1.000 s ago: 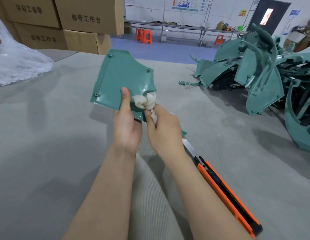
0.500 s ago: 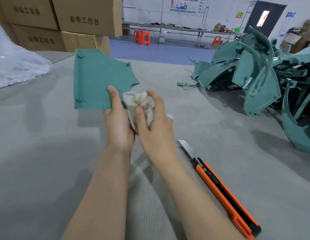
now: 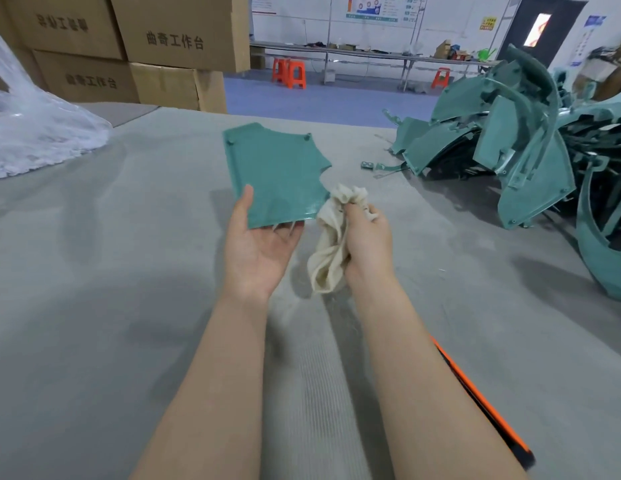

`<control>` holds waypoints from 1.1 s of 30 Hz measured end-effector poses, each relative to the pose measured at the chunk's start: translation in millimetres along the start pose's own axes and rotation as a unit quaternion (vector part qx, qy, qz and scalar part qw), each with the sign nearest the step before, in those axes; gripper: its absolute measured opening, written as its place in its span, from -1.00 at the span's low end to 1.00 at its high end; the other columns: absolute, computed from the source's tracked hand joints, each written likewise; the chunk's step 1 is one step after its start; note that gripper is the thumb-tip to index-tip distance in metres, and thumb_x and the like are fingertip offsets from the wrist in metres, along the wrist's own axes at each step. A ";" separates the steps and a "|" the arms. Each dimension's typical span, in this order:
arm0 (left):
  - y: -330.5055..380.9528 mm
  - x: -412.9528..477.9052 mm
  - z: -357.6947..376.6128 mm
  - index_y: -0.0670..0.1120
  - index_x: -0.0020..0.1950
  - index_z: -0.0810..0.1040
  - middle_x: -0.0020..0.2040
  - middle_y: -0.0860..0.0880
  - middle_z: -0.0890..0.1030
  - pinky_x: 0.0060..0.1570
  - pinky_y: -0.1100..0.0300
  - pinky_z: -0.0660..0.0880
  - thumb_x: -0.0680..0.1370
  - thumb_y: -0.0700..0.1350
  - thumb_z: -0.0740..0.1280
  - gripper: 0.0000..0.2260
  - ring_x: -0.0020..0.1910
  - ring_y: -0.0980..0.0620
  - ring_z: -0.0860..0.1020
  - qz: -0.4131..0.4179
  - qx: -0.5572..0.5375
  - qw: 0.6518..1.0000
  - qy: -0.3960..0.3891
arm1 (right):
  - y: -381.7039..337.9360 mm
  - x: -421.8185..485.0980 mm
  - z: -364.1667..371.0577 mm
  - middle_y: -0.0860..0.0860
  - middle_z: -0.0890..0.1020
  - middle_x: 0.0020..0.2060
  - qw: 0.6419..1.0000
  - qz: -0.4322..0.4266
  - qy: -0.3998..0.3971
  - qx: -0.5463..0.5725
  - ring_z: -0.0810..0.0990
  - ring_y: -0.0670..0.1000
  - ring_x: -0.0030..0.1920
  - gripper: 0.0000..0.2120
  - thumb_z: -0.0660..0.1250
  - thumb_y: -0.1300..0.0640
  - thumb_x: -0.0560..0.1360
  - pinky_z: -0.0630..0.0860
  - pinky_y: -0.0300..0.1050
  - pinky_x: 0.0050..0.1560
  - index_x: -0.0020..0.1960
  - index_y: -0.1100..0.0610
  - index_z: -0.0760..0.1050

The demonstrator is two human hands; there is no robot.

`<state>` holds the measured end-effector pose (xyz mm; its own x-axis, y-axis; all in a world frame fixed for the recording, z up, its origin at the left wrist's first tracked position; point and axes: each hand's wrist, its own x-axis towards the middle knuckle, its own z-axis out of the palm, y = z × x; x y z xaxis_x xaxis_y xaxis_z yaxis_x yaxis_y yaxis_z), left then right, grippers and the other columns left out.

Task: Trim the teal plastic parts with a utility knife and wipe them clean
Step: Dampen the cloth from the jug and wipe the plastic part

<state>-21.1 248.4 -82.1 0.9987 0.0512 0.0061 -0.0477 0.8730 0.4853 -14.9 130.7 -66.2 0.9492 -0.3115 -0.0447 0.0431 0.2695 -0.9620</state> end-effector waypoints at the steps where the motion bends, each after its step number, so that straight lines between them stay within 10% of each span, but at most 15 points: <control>1: 4.1 1.6 -3.7 -0.10 0.18 0.56 0.12 -0.11 0.64 0.19 0.03 0.51 0.54 0.05 0.30 -0.69 0.12 -0.09 0.61 0.005 -0.005 1.000 -0.001 | -0.3 4.8 -5.5 0.03 0.56 -0.27 1.000 -0.005 0.008 -0.014 0.52 0.04 -0.19 -0.84 0.24 0.24 0.56 0.48 -0.11 -0.17 -0.17 0.09 0.49; 6: 1.6 3.2 -5.9 -0.08 0.18 0.58 0.09 -0.08 0.68 -0.03 0.03 0.62 0.57 0.01 0.32 -0.74 0.02 -0.03 0.67 -0.039 0.129 0.990 0.038 | -2.3 19.6 -28.6 0.01 0.65 -0.12 0.990 -0.021 -0.047 -0.133 0.61 0.01 -0.09 -0.89 0.26 0.14 0.58 0.54 -0.09 -0.03 0.02 0.05 0.56; 12: -10.0 -1.1 4.6 -0.07 0.13 0.57 0.05 -0.04 0.69 0.00 0.00 0.60 0.58 -0.04 0.32 -0.83 0.00 -0.03 0.67 0.028 0.177 0.981 0.067 | 1.4 10.4 -30.3 0.06 0.57 0.07 0.925 -0.204 0.114 -0.299 0.52 0.03 0.04 -0.72 0.26 0.09 0.57 0.40 -0.14 0.08 0.26 0.10 0.52; 16: -14.9 -4.2 11.8 -0.06 0.02 0.59 -0.11 0.00 0.70 -0.22 0.18 0.61 0.61 -0.07 0.28 -0.88 -0.14 0.04 0.68 0.056 0.188 0.979 0.056 | 10.5 -15.8 5.2 0.08 0.55 0.17 0.861 -0.327 -0.037 -0.389 0.51 0.06 0.13 -0.63 0.27 0.05 0.59 0.35 -0.12 0.10 0.38 0.08 0.44; 22: -18.5 -9.2 21.8 -0.08 -0.01 0.59 -0.15 -0.01 0.71 -0.27 0.19 0.59 0.63 -0.06 0.24 -0.84 -0.17 0.04 0.68 0.065 0.175 0.982 0.022 | 6.9 -19.8 0.5 0.06 0.61 -0.02 0.871 -0.329 0.051 -0.360 0.56 0.17 -0.04 -0.84 0.24 0.21 0.56 0.35 -0.03 -0.12 0.13 0.11 0.45; 26: -14.0 -10.3 22.0 -0.12 0.01 0.55 -0.27 0.04 0.67 -0.29 0.27 0.56 0.63 -0.04 0.24 -0.82 -0.27 0.12 0.65 0.071 0.147 0.986 0.043 | 23.1 -39.9 21.0 0.09 0.60 -0.07 0.817 -0.407 -0.043 -0.406 0.57 0.19 -0.11 -0.91 0.28 0.19 0.53 0.37 0.04 -0.16 0.03 0.14 0.49; 30: -9.2 -12.8 23.2 -0.09 0.08 0.57 0.00 -0.03 0.69 -0.02 0.10 0.60 0.62 -0.06 0.26 -0.85 -0.01 0.01 0.66 0.099 0.187 0.976 0.058 | 16.8 -12.0 -1.1 0.08 0.61 -0.08 0.892 -0.269 0.035 -0.361 0.57 0.17 -0.05 -0.93 0.24 0.13 0.59 0.44 0.00 -0.10 0.03 0.11 0.46; 33: -8.1 -16.0 29.0 0.00 -0.05 0.56 -0.16 0.15 0.68 -0.10 0.27 0.56 0.60 -0.08 0.30 -0.93 -0.11 0.20 0.65 0.201 0.308 0.928 0.065 | 12.5 0.3 -20.1 -0.03 0.57 -0.17 0.938 -0.179 0.061 -0.291 0.57 0.09 -0.06 -0.96 0.27 0.11 0.58 0.41 -0.14 -0.13 -0.02 0.06 0.42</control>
<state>-36.1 226.5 -60.8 0.8901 0.4048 0.2094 -0.3555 0.3295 0.8747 -20.4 115.7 -83.7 0.8625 -0.3983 0.3122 0.1407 -0.4038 -0.9039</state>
